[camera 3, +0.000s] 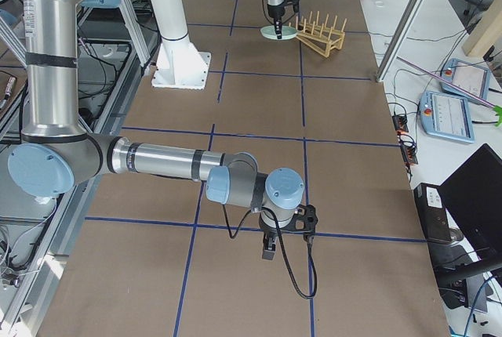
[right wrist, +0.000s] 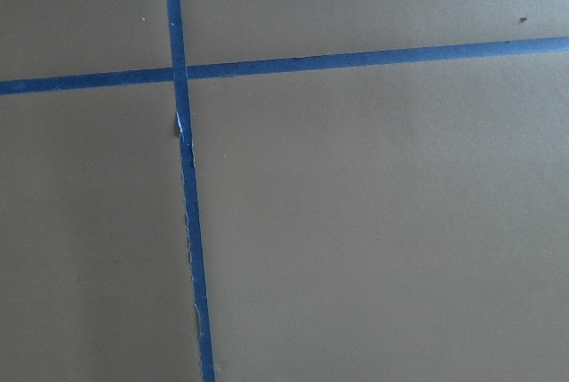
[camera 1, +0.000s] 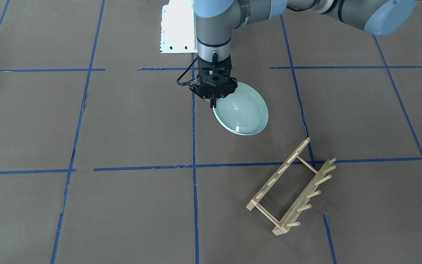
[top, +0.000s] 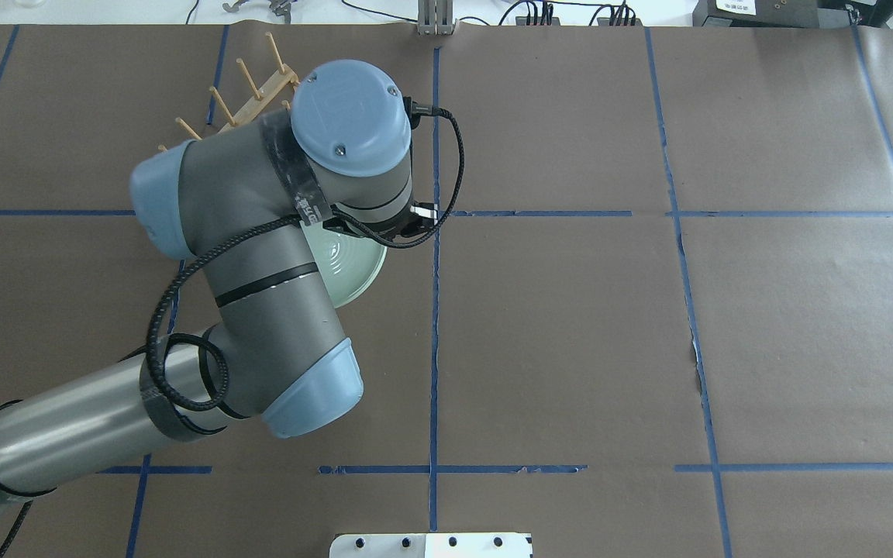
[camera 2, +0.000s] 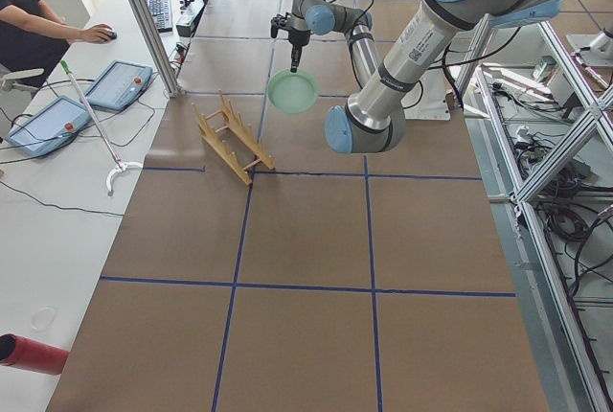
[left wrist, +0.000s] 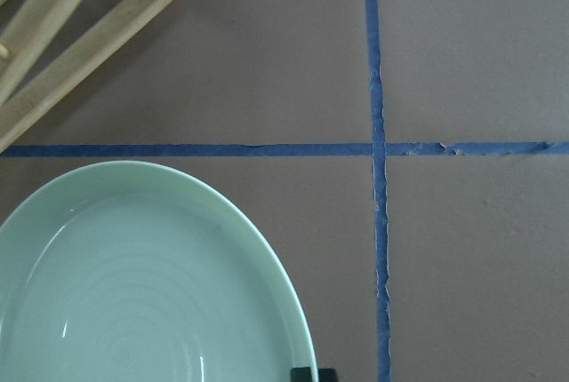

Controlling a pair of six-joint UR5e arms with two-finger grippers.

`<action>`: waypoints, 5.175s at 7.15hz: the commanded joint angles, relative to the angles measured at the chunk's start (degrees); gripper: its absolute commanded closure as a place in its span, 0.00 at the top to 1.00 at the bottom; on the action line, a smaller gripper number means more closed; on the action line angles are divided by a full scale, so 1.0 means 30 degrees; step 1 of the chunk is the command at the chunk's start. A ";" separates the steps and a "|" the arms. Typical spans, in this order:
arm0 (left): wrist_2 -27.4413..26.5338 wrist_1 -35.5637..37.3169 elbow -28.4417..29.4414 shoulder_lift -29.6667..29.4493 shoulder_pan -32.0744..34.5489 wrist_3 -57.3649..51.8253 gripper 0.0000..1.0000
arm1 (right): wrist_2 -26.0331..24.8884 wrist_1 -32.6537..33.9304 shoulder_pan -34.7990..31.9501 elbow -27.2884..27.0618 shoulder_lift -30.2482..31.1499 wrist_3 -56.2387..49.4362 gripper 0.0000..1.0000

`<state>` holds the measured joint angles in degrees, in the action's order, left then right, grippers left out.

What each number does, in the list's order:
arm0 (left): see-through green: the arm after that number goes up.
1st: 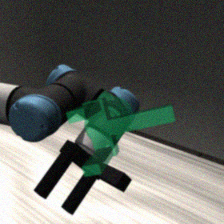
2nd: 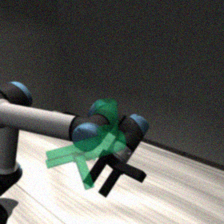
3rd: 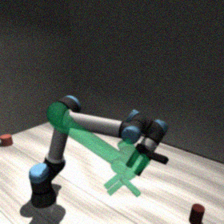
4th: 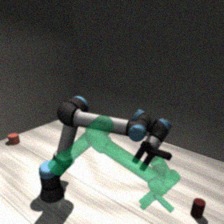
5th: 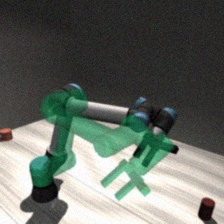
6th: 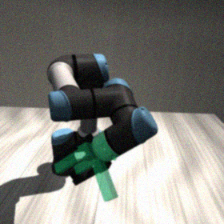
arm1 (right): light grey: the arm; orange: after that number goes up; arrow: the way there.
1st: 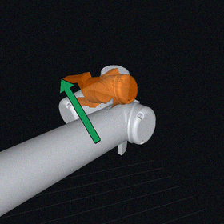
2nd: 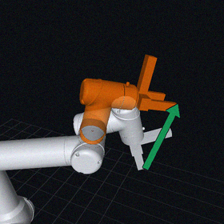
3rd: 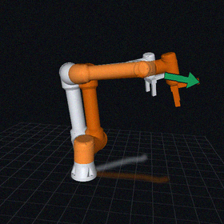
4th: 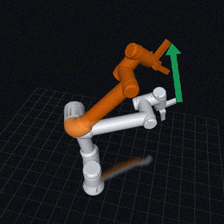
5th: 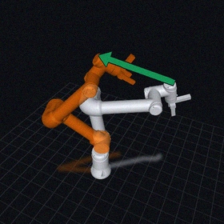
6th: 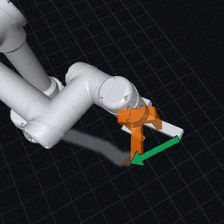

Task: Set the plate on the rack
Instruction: 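Lift the plate with the left gripper and tilt it upright, then carry the upright plate with the left gripper above the rack slots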

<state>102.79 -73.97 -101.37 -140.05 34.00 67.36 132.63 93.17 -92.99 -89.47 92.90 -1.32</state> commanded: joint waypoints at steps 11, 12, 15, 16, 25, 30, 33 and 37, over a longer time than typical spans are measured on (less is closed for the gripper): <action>0.2887 -2.6090 -0.2138 0.9183 0.7974 0.9174 0.00 | 0.0000 0.0000 0.0000 0.0029 0.0000 0.0000 1.00; 0.2625 -2.7885 -0.0938 0.9155 0.7974 1.0117 0.00 | 0.0000 0.0000 0.0000 0.0029 0.0000 0.0000 1.00; -0.0148 -3.1989 0.1994 0.8804 0.7799 1.2720 0.00 | 0.0000 0.0000 0.0000 0.0029 0.0000 0.0000 1.00; -0.0944 -3.2730 0.3367 0.8078 0.7799 1.3343 0.00 | 0.0000 0.0000 0.0000 0.0029 0.0000 0.0000 1.00; -0.3908 -3.4143 0.8623 0.5668 0.7127 1.5400 0.00 | 0.0000 0.0000 0.0000 0.0029 0.0000 0.0000 1.00; -0.3999 -3.4639 0.8654 0.5902 0.6685 1.5690 0.00 | 0.0000 0.0000 0.0000 0.0029 0.0029 0.0000 1.00; -0.4870 -3.4817 0.8625 0.6078 0.6221 1.7124 0.00 | 0.0000 0.0000 0.0000 0.0029 0.0000 0.0000 1.00; -0.5258 -3.4934 0.8509 0.6543 0.5982 1.8181 0.00 | 0.0000 0.0000 0.0000 0.0029 0.0000 0.0000 1.00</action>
<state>87.08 -178.57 -75.61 -121.42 52.00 121.19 132.63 93.17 -92.99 -89.38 92.90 -1.32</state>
